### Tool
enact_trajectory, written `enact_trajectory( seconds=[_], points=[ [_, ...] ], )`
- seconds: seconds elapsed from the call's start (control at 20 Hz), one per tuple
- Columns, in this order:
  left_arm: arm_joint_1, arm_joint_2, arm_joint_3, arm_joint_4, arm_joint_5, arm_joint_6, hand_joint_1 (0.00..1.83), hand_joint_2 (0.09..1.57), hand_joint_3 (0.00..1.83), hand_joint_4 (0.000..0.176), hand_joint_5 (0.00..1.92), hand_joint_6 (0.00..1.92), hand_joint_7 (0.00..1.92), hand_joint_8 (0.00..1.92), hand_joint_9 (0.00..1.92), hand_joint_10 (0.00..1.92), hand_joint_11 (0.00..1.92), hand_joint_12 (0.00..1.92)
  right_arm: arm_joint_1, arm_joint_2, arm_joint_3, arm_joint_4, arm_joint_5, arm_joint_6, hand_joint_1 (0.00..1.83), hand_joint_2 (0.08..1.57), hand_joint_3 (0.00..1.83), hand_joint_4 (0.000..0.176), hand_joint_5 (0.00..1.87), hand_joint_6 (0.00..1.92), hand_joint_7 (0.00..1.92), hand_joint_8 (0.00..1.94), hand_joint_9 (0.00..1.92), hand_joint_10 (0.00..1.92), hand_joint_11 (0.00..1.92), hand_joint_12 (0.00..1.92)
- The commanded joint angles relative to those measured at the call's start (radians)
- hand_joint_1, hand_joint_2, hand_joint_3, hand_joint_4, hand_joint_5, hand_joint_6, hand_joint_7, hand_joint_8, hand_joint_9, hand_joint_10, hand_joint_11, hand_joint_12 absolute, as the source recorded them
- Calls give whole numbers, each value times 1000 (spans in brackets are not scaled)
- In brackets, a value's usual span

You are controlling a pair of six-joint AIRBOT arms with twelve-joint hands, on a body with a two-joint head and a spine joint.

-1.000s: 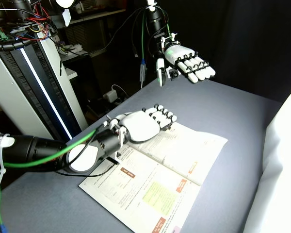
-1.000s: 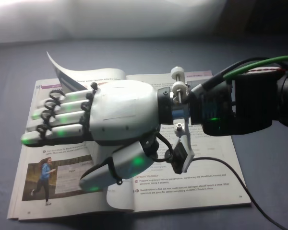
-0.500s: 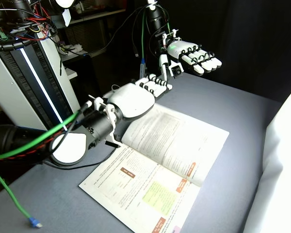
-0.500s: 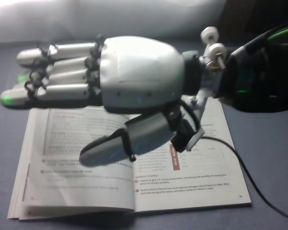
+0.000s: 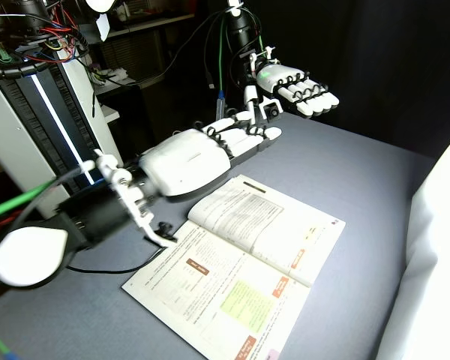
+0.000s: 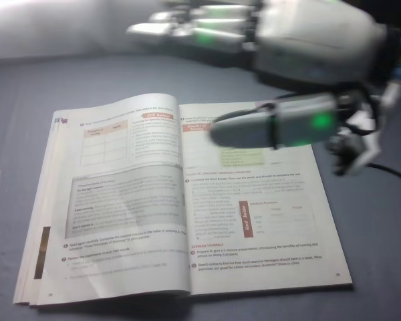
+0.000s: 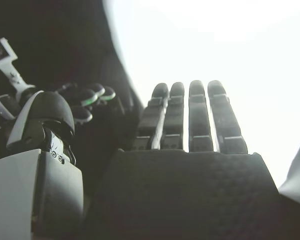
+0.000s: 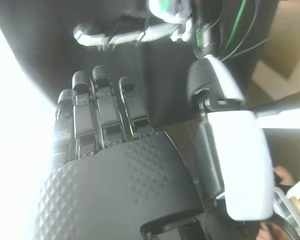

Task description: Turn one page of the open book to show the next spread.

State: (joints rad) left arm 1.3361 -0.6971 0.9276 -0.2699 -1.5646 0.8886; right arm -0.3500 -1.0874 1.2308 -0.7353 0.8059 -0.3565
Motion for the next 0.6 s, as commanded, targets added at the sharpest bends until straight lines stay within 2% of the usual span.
enact_trajectory(
  seconds=[0.0,0.1,0.15,0.2,0.25,0.3,0.5,0.55],
  points=[
    [-6,-7,7,-18,-127,-8,0,1264,4,0,0,0,0,0,0,0,0,0,-11,21,-15,76,69,-14,0,1259,0,0,11,4,210,6,207,21,16,7],
    [-6,-17,11,-12,-119,-15,0,1273,8,0,0,0,0,0,0,0,0,0,-65,70,-39,140,61,-53,0,1255,0,0,1,0,212,6,210,22,2,1],
    [-6,-26,16,-6,-112,-22,0,1267,4,0,0,0,0,0,0,0,0,0,-101,99,-52,178,57,-69,0,1244,0,0,11,4,39,0,39,2,16,7],
    [-8,-32,19,-2,-106,-25,0,1260,0,0,0,0,0,0,0,0,0,0,-133,123,-62,209,53,-77,0,1207,0,0,1,0,7,0,7,0,2,1],
    [-10,-36,21,0,-101,-27,0,1260,0,0,0,0,0,0,0,0,0,0,-153,137,-69,223,50,-81,0,1207,0,0,1,0,7,0,7,0,2,1],
    [-13,-40,24,4,-96,-30,0,1241,0,0,0,0,0,0,0,0,0,0,-174,151,-77,243,44,-88,0,1274,0,0,0,0,0,0,0,0,0,0],
    [-32,-61,41,30,-59,-46,0,1255,0,0,0,0,0,0,0,0,0,0,-262,193,-105,312,29,-100,0,1297,9,0,0,0,0,0,0,0,0,0],
    [-44,-69,47,42,-44,-53,0,1252,0,0,0,0,0,0,0,0,0,0,-285,204,-113,332,29,-106,0,1263,0,0,6,2,0,0,0,0,0,0]
  ],
)
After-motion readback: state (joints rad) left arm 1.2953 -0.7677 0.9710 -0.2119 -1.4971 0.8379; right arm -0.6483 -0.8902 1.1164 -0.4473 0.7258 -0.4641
